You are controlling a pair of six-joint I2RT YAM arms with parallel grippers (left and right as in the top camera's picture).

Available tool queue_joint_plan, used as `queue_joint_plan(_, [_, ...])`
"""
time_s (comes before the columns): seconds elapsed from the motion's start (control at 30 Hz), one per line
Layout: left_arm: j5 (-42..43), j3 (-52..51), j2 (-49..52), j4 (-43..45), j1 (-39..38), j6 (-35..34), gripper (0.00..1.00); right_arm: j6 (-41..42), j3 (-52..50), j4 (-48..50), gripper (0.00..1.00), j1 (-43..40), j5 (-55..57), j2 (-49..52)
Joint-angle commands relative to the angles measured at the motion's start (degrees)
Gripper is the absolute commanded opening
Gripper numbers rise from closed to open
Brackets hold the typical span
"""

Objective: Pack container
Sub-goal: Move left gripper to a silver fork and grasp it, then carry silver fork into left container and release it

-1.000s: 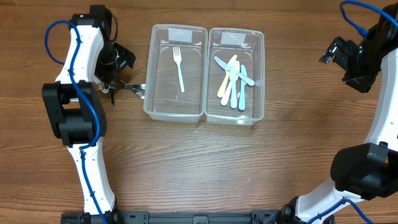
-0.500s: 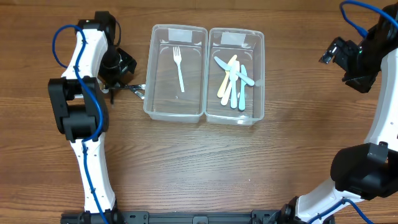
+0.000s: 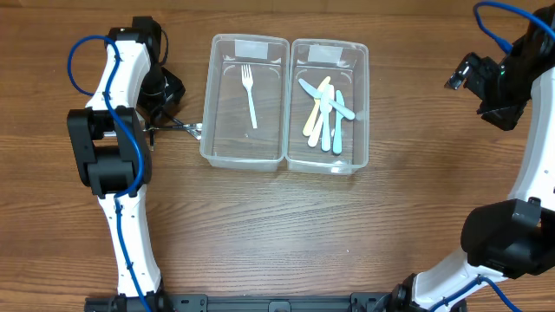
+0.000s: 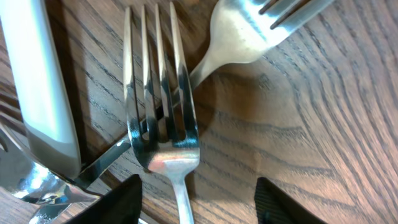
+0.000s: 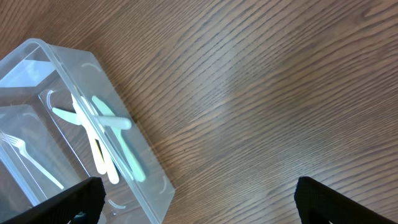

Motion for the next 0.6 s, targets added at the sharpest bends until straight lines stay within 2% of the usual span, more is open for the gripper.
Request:
queue_joint_plan(0.0, [-1.4, 0.0, 2.3, 0.1, -0.1, -0.2, 0.42, 0.5, 0.1, -0.2, 1.00, 0.3, -0.3, -0.5])
queue_joint_plan(0.13, [-1.4, 0.0, 2.4, 0.3, -0.1, -0.2, 0.20, 0.5, 0.1, -0.2, 1.00, 0.3, -0.3, -0.5])
queue_joint_plan(0.2, [-1.5, 0.0, 2.4, 0.3, 0.0, -0.2, 0.16, 0.5, 0.1, -0.3, 1.00, 0.3, -0.3, -0.5])
queue_joint_plan(0.3, [-1.5, 0.0, 2.4, 0.2, 0.0, -0.2, 0.04, 0.4, 0.1, -0.3, 1.00, 0.3, -0.3, -0.5])
queue_joint_plan(0.57, [0.1, 0.2, 2.1, -0.2, 0.0, 2.8, 0.04, 0.4, 0.1, -0.3, 1.00, 0.3, -0.3, -0.5])
